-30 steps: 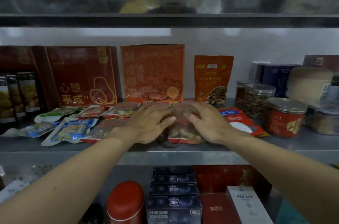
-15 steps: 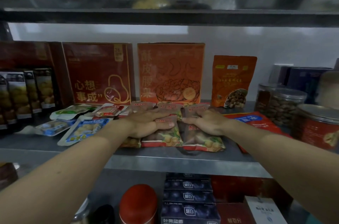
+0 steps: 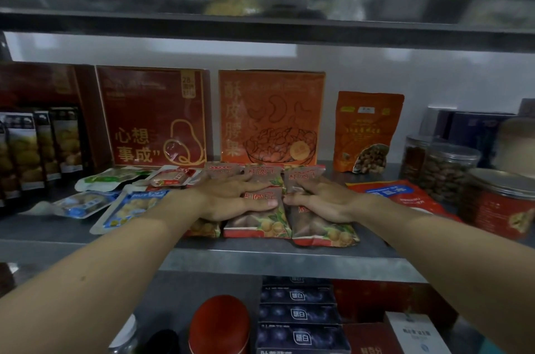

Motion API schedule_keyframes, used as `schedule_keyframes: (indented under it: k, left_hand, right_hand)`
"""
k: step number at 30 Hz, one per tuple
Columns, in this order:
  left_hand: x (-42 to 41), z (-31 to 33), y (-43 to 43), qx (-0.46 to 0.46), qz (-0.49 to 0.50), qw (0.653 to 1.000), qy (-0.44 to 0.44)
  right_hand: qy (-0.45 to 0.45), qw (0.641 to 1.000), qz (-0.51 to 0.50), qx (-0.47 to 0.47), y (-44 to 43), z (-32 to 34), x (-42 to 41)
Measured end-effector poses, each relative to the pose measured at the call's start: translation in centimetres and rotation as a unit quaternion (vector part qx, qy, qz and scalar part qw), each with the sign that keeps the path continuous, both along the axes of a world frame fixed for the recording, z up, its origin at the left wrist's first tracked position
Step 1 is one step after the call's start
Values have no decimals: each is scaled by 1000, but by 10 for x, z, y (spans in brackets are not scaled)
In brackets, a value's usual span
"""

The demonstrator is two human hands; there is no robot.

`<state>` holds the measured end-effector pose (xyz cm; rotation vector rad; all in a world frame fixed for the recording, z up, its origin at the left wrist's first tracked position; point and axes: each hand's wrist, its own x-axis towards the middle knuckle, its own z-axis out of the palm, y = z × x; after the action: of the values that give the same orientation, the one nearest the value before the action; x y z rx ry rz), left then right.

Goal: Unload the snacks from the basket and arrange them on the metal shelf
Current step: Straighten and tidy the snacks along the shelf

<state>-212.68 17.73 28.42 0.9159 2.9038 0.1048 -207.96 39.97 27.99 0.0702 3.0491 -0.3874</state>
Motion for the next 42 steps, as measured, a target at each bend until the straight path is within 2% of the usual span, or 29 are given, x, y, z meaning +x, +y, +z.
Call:
schedule_keyframes:
  k: [17,26,30,33,37,39,42]
  left_hand:
    - [2,-2,-3,16,4,1000,-11]
    - [7,2,2,33,-12,999,39]
    - [18,8,11,12,-20,995,101]
    - [28,14,18,11,-20,989,146]
    - [52,19,31,57,-49,965,251]
    - [62,18,41,99,-69,941,315]
    - [72,19,61,151,-73,921,353]
  right_hand:
    - [1,1000,7,-12,-6,-3,0]
    - [50,998,6,46,-10,7,18]
    - [74,996,8,57,-13,12,30]
    - [150,982,15,111,-12,16,47]
    - [356,906,29,229,-3,17,74]
    - [392,888,21,242,7,17,83]
    - [383,891,6,245,26,20,94]
